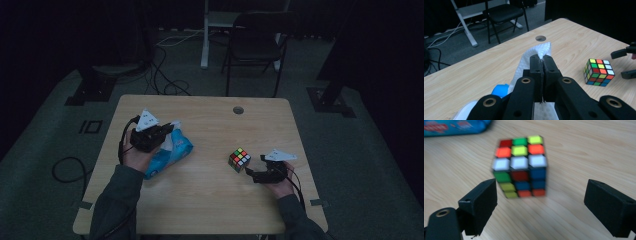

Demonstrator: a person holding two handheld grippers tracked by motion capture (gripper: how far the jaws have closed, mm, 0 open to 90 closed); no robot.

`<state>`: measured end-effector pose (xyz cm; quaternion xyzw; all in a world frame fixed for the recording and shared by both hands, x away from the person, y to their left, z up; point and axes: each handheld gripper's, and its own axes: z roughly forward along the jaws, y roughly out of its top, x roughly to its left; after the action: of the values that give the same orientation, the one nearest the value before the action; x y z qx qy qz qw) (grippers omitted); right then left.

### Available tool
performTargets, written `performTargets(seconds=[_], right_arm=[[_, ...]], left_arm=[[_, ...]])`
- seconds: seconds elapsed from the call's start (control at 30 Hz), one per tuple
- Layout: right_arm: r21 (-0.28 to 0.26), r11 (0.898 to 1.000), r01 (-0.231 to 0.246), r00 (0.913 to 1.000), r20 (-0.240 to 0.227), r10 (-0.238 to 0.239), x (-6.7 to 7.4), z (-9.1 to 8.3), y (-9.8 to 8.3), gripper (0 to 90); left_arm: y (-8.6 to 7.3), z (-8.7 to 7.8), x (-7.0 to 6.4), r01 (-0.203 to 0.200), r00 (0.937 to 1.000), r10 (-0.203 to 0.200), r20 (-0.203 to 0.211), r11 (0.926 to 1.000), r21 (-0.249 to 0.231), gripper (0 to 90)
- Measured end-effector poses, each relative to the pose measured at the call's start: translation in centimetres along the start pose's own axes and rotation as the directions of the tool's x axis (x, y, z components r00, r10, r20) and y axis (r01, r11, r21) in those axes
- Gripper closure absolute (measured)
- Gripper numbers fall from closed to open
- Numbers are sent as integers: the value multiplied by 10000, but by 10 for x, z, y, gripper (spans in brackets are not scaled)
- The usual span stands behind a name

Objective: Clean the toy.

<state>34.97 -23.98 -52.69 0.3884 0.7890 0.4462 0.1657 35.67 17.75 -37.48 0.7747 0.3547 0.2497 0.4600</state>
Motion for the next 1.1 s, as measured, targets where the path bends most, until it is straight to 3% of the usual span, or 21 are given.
performTargets(seconds=[0.17,0.4,0.6,0.67,0.83,0.9,1.0,1.03,1.1], right_arm=[[69,9993,357,9989,-318,-355,14,18,8,115],[401,9976,565,9983,-147,-560,17,36,14,121],[706,9957,595,9982,78,-602,18,50,13,172],[768,9945,718,9973,112,-729,20,50,12,249],[657,9953,717,9972,154,-729,18,46,11,337],[648,9950,765,9968,169,-777,18,46,11,338],[644,9950,764,9968,175,-777,18,46,11,338],[648,9951,743,9970,167,-755,18,46,11,338],[621,9953,739,9971,151,-749,18,46,11,338]], left_arm=[[3,0,-1,-52,10000,52,33,10000,-20,887],[8,0,-3,-95,9998,97,148,9998,-161,887],[10,0,-2,-224,9997,224,-20,9997,-81,887],[4,1,4,-128,9993,130,-344,9999,79,886],[-16,4,19,196,9954,-138,-943,9979,612,886],[-28,9,24,264,9904,-124,-1375,9946,1000,884],[-39,14,29,377,9864,-146,-1637,9896,1391,874],[-50,21,35,622,9839,-319,-1760,9836,1696,833],[-57,28,38,733,9831,-381,-1788,9781,1948,755]])
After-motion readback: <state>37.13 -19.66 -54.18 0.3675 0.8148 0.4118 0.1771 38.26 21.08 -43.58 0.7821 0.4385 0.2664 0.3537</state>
